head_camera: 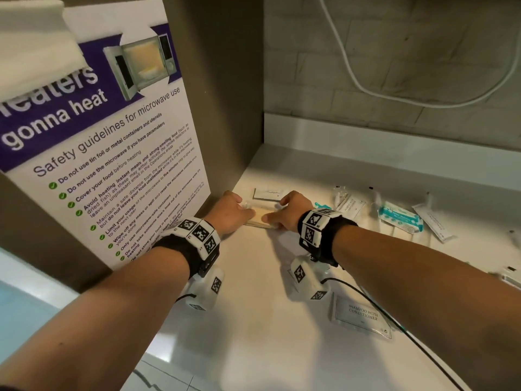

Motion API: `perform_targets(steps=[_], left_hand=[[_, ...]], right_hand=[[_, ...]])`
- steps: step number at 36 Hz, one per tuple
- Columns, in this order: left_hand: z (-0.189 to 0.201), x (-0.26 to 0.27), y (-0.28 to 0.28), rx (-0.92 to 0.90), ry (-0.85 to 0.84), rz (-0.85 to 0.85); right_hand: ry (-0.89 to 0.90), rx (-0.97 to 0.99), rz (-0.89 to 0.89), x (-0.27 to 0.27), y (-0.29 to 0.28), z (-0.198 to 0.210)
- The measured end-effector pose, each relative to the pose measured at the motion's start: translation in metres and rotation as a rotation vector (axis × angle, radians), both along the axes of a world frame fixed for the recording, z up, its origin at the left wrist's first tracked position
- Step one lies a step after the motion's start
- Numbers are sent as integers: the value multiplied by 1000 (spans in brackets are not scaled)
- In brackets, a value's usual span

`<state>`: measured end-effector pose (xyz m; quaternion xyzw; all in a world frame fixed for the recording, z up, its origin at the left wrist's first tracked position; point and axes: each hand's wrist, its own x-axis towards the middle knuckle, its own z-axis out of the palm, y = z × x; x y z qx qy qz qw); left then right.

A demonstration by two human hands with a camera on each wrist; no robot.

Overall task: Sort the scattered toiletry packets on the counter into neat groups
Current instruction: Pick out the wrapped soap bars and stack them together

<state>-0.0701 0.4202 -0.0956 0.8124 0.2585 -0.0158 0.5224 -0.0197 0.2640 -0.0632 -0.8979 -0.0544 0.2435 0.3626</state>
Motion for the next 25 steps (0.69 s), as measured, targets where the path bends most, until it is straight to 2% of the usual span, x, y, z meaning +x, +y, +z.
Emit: perform_targets(steps=[5,25], left_hand=[[7,5,1,90,-1,4],[9,9,-2,294,47,-46]], right_hand=[[-63,-36,-1,3,1,5],[-67,-55,43,-5,1,15]])
